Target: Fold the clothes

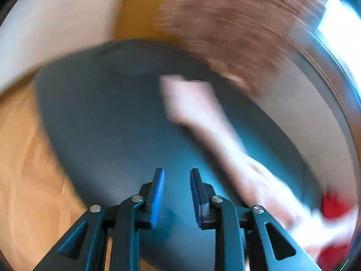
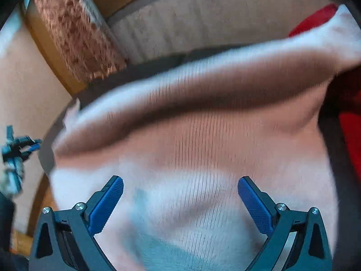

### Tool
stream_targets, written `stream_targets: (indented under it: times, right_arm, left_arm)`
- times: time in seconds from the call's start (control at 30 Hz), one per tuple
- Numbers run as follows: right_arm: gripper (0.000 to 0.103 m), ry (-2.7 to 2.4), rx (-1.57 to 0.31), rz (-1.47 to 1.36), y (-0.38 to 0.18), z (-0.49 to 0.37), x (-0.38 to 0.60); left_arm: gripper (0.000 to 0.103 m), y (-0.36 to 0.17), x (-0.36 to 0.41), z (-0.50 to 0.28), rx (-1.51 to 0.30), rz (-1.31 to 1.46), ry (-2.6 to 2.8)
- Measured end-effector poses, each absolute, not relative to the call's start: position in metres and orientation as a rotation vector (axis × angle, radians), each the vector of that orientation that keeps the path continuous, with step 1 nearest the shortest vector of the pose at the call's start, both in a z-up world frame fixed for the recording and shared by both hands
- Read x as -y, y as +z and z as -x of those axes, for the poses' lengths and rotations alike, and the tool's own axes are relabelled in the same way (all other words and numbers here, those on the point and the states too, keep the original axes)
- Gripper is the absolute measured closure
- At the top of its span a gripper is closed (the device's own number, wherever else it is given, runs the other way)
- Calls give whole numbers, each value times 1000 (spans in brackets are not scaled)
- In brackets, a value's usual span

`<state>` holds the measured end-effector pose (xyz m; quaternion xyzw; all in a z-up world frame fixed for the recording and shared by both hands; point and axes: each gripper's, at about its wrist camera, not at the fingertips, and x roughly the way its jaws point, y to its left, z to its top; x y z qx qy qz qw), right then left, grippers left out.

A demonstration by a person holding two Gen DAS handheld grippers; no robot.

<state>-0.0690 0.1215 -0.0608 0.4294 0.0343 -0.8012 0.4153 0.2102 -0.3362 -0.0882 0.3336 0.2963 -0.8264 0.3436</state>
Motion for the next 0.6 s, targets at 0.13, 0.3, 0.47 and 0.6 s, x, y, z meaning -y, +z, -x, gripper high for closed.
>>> stream_targets:
  times: [0.13,0.3,0.47,0.6]
  right_arm:
    - [0,-2034,-122,-960,-12,99,-119]
    - [0,-1975,-306,-998,5,148,-78]
    - [0,-1792,-551,-1117,-15,184,-28]
    - [0,-1637,-668,-1213,-41,203,0]
  left_arm:
    - [64,-74,272,-111,-405,-1063,-2463]
    - [58,-81,212,-16,-9,-1330,-2691]
    - [56,-91,186,33,102,-1581,-2780]
    - [48,-100,180,58,116,-1719,-2824]
